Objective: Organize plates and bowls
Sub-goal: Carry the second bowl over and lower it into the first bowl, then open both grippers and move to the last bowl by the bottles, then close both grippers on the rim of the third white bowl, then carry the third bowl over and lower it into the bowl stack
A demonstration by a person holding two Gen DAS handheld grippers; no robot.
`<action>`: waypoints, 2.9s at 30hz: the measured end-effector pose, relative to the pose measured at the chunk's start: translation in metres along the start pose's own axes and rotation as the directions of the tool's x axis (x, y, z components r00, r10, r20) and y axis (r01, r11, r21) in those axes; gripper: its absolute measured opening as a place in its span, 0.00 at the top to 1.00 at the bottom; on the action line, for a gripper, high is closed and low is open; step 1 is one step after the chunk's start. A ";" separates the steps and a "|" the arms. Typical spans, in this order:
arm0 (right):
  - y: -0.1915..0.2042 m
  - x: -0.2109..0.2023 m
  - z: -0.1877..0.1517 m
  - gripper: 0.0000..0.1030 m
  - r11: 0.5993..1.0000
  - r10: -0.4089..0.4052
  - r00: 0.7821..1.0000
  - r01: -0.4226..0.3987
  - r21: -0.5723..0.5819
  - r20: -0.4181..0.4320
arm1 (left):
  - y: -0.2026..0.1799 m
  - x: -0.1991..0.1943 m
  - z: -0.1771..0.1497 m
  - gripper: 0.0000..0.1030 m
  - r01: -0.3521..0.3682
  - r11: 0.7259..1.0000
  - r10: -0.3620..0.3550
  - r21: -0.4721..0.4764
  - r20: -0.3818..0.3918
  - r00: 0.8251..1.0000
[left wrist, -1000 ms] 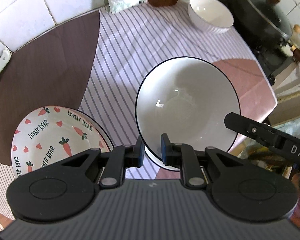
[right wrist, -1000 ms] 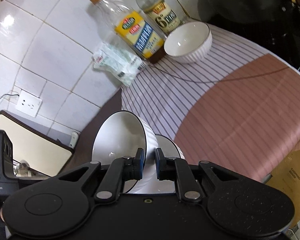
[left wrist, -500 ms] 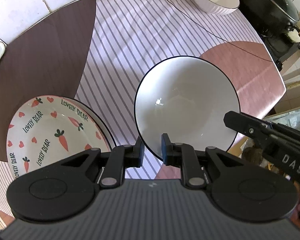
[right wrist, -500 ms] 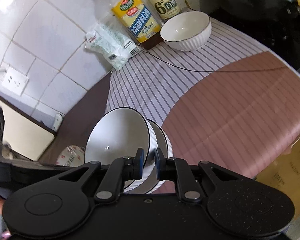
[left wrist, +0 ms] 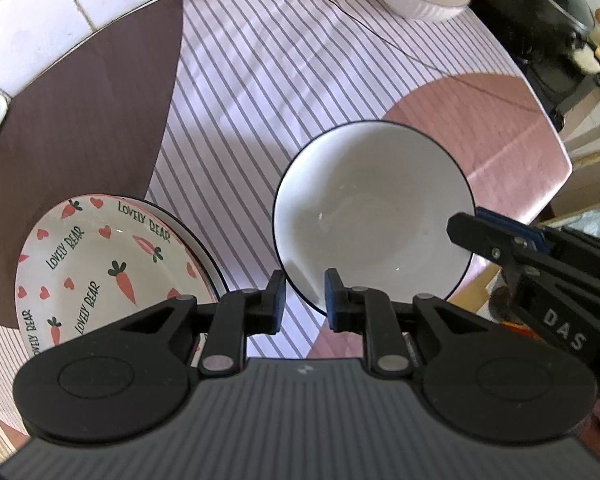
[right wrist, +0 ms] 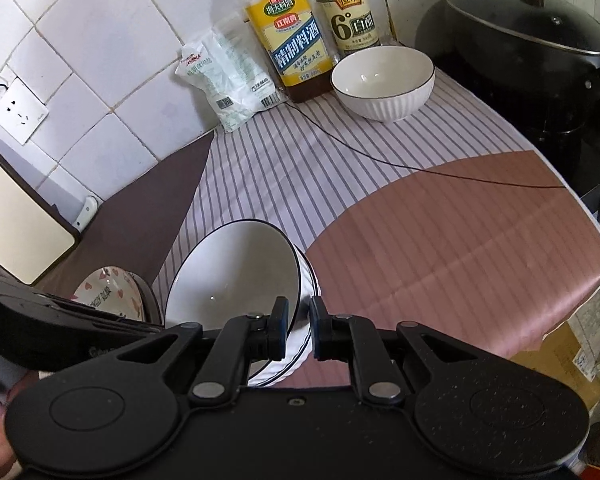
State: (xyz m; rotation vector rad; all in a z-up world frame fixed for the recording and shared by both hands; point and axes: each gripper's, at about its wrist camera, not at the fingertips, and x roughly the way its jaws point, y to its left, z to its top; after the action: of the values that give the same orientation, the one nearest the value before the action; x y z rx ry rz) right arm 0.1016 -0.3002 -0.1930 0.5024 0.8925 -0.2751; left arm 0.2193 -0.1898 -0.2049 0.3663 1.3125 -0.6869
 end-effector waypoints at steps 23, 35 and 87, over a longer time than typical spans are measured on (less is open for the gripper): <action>-0.060 -0.040 0.065 0.52 0.982 0.045 0.987 -0.015 -0.190 0.152 | -0.013 -0.077 0.075 0.60 0.141 0.985 -0.121 -0.098 0.186 0.975; -0.089 0.036 0.101 0.31 0.926 0.035 0.987 0.026 -0.376 0.155 | -0.052 -0.049 0.138 0.44 0.130 0.989 -0.111 -0.066 0.244 0.963; -0.062 0.051 0.092 0.06 0.895 0.099 0.950 0.045 -0.444 0.295 | -0.091 -0.010 0.153 0.89 -0.044 0.999 0.047 -0.015 0.220 0.974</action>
State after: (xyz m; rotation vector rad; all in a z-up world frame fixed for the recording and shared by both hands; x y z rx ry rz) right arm 0.1677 -0.4025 -0.2039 0.0366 0.6104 -0.1098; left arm 0.2754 -0.3489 -0.1474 0.3017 1.0930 -0.6624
